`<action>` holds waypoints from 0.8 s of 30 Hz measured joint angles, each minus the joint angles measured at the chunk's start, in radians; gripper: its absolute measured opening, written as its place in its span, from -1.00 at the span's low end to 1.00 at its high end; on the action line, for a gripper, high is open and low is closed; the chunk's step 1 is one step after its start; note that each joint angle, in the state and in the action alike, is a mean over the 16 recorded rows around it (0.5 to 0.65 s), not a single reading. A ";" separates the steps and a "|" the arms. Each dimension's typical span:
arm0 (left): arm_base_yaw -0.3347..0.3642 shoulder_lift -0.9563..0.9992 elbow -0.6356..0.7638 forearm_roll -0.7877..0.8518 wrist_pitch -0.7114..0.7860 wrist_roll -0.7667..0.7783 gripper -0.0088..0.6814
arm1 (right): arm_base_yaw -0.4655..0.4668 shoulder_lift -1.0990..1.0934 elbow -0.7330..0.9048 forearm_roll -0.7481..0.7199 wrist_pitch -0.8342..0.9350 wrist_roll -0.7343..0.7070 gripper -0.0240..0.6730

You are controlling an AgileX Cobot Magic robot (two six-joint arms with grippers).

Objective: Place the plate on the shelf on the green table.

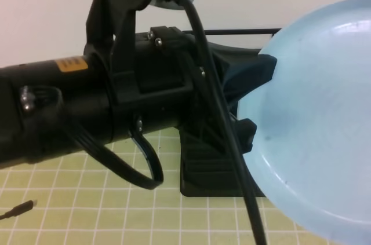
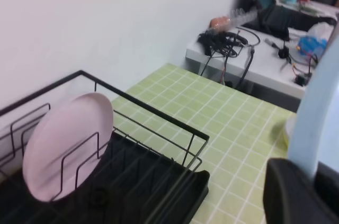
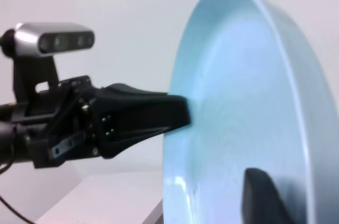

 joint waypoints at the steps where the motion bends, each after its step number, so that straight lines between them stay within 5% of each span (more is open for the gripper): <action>1: -0.003 0.000 0.000 -0.005 0.000 0.016 -0.91 | 0.000 0.000 0.000 0.000 -0.002 -0.006 -0.45; 10: -0.013 0.000 0.000 -0.052 -0.001 0.130 -0.48 | 0.000 0.000 0.000 0.000 -0.077 -0.097 -0.91; 19: -0.014 -0.010 0.000 -0.093 -0.002 0.160 0.10 | 0.000 0.036 -0.015 -0.004 -0.286 -0.327 -0.94; 24: -0.014 -0.034 0.000 -0.102 0.006 0.193 0.14 | 0.001 0.124 -0.062 -0.020 -0.396 -0.527 -0.94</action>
